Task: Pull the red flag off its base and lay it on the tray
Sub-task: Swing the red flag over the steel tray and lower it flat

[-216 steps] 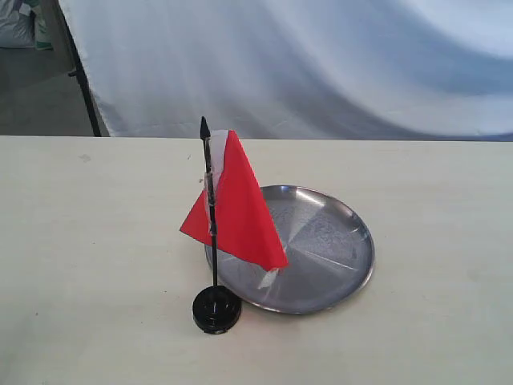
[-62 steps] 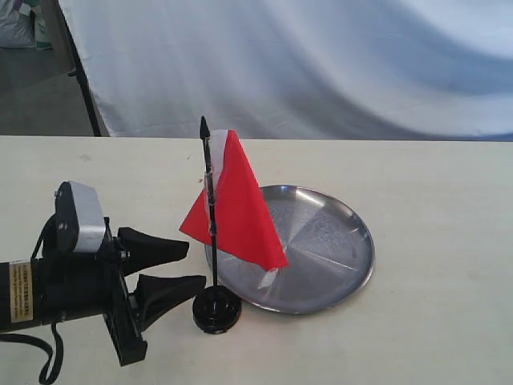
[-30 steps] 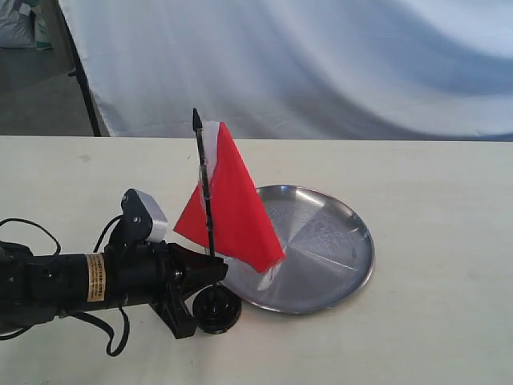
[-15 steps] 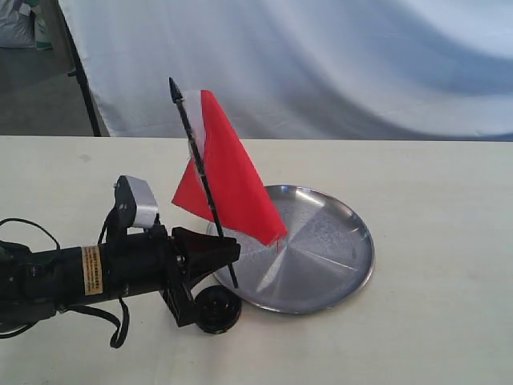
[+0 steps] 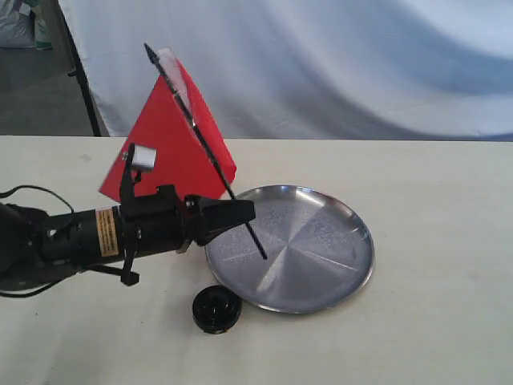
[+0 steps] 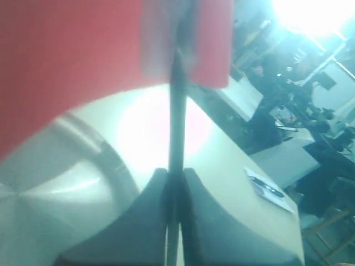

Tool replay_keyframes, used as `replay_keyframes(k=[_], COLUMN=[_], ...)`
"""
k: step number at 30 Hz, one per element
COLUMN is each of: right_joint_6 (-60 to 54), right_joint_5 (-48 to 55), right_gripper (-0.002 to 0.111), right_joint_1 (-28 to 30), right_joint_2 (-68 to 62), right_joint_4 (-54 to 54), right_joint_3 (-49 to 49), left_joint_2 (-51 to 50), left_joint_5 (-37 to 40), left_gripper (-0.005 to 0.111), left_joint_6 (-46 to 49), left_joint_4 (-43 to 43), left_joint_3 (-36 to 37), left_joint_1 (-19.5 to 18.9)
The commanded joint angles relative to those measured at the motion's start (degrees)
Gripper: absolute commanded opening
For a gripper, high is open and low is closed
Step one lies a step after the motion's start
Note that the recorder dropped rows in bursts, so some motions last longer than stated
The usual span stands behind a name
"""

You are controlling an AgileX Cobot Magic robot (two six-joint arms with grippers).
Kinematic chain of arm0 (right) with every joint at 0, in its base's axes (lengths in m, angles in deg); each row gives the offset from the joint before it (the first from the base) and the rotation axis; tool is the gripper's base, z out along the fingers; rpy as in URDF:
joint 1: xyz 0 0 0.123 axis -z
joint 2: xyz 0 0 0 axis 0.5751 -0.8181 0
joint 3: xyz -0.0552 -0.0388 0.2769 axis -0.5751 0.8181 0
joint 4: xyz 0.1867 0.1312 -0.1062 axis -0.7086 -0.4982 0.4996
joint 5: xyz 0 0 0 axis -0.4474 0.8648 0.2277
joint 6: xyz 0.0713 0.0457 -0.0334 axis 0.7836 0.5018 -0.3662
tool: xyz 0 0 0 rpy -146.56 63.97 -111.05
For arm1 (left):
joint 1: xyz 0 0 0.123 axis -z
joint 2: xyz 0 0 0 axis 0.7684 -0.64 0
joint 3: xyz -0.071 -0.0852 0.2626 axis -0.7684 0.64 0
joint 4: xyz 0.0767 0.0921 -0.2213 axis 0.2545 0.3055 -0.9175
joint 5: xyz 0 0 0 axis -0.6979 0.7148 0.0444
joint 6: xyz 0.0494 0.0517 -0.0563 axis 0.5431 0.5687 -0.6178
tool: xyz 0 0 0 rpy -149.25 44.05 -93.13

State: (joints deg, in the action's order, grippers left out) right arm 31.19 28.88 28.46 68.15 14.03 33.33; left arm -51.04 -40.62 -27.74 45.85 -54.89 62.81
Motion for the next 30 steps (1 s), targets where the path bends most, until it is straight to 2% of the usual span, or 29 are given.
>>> replay_keyframes(k=[1,8,12,15,22,25,28,30], right_joint_6=[0.1,0.1,0.1,0.1,0.1,0.1,0.1,0.1], right_joint_5=[-0.3,-0.3,-0.3,-0.3,-0.3,-0.3,-0.3,-0.3], right_gripper=[0.000,0.000,0.000,0.000,0.000,0.000,0.000,0.000], right_joint_1=[0.3,0.3,0.3,0.3,0.3,0.3,0.3,0.3], right_joint_2=[0.4,0.4,0.4,0.4,0.4,0.4,0.4,0.4], right_joint_4=[-0.2,-0.2,-0.2,-0.2,-0.2,-0.2,-0.2,-0.2], right_joint_3=[0.2,0.2,0.2,0.2,0.2,0.2,0.2,0.2], left_joint_2=[0.4,0.4,0.3,-1.1,-13.1,-14.9,-15.0,-15.0], left_joint_5=[1.8,23.6,32.2,33.4,32.6,32.0,34.1,38.3], left_gripper=[0.000,0.000,0.000,0.000,0.000,0.000,0.000,0.000], left_joint_6=[-9.2,-11.0,-11.0,-11.0,-12.8,-12.8,-12.8,-13.3], left_joint_4=[7.1,8.0,8.0,8.0,7.9,7.4,7.4,7.4], left_joint_3=[-6.6,-12.6,-15.8,-18.1,-23.1,-24.8,-24.8,-24.8], left_joint_1=[1.5,8.9,11.7,12.1,12.1,12.1,12.1,12.1])
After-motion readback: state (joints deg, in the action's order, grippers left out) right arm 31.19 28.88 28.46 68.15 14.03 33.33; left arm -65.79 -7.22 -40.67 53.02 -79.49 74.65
